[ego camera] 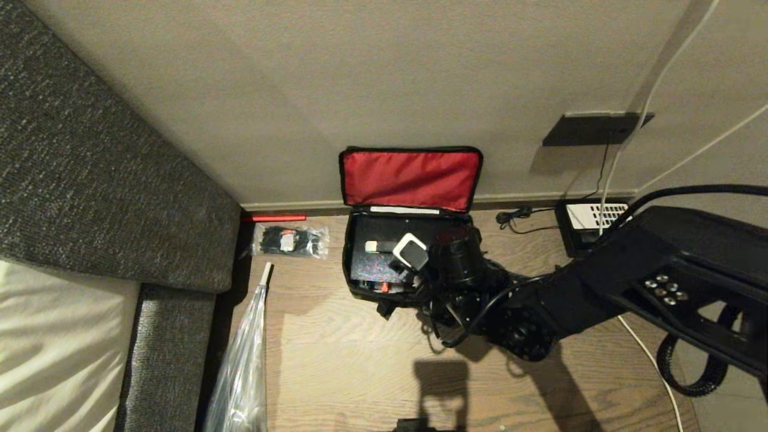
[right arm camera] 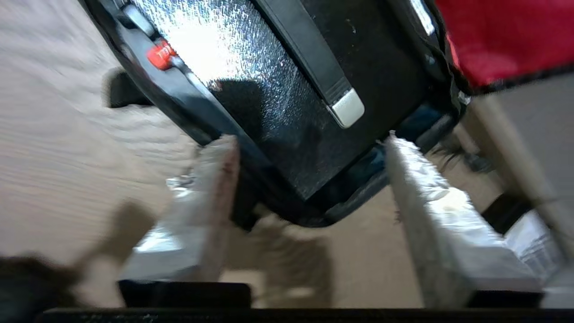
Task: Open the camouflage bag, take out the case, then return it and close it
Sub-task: Grip the handle
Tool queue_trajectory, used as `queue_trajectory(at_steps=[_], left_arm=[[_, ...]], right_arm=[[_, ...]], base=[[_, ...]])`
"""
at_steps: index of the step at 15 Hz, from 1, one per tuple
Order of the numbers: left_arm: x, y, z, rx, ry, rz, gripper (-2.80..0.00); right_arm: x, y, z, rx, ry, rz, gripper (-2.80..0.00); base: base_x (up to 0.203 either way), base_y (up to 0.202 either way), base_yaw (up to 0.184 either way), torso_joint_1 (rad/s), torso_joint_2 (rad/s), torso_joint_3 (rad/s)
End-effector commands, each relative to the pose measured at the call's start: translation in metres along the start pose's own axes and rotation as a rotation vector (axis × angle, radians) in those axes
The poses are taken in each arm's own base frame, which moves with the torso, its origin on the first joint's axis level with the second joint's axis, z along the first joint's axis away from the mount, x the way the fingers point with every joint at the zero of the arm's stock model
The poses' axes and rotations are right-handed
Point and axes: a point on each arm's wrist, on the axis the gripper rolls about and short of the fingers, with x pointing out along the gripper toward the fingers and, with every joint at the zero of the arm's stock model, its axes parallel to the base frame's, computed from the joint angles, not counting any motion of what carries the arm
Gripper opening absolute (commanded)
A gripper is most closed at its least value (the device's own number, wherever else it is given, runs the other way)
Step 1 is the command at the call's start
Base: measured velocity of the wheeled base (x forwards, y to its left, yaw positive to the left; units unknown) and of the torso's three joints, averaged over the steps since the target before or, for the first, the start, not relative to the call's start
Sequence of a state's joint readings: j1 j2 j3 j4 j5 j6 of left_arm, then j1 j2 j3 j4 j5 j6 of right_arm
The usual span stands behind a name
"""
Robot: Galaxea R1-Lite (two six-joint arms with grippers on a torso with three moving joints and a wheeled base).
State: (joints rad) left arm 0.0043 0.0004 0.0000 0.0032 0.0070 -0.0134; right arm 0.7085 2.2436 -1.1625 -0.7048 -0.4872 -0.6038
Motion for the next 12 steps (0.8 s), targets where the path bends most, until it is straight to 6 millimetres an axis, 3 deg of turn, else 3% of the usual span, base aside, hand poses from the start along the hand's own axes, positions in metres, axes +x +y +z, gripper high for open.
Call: queue_trajectory(at_steps=[1,4,8,12], left_arm=[[0.0,0.0,-0.001,0.0,0.001,0.001,-2.8],[0.0,0.0,-0.001,0.0,0.001,0.001,-2.8],[0.0,0.0,-0.001,0.0,0.001,0.001,-2.8],[0.0,0.0,-0.001,0.0,0.001,0.001,-2.8]], right_arm=[[0.012,0.019,-0.012,-0.063,-0.022,-0.025,0.0],[0.014,0.021,-0.008,-0.227,-0.097,-0.149,0.0],[-0.005,0.008,0.004,-0.241,-0.106,-0.152,0.0],[-0.009,0.008,0.003,-0.237,-0.098,-0.156,0.0]], base=[[0.0,0.0,0.0,0.0,0.0,0.0],[0.0,0.0,0.0,0.0,0.0,0.0],[0.0,0.0,0.0,0.0,0.0,0.0],[0.0,0.0,0.0,0.0,0.0,0.0]])
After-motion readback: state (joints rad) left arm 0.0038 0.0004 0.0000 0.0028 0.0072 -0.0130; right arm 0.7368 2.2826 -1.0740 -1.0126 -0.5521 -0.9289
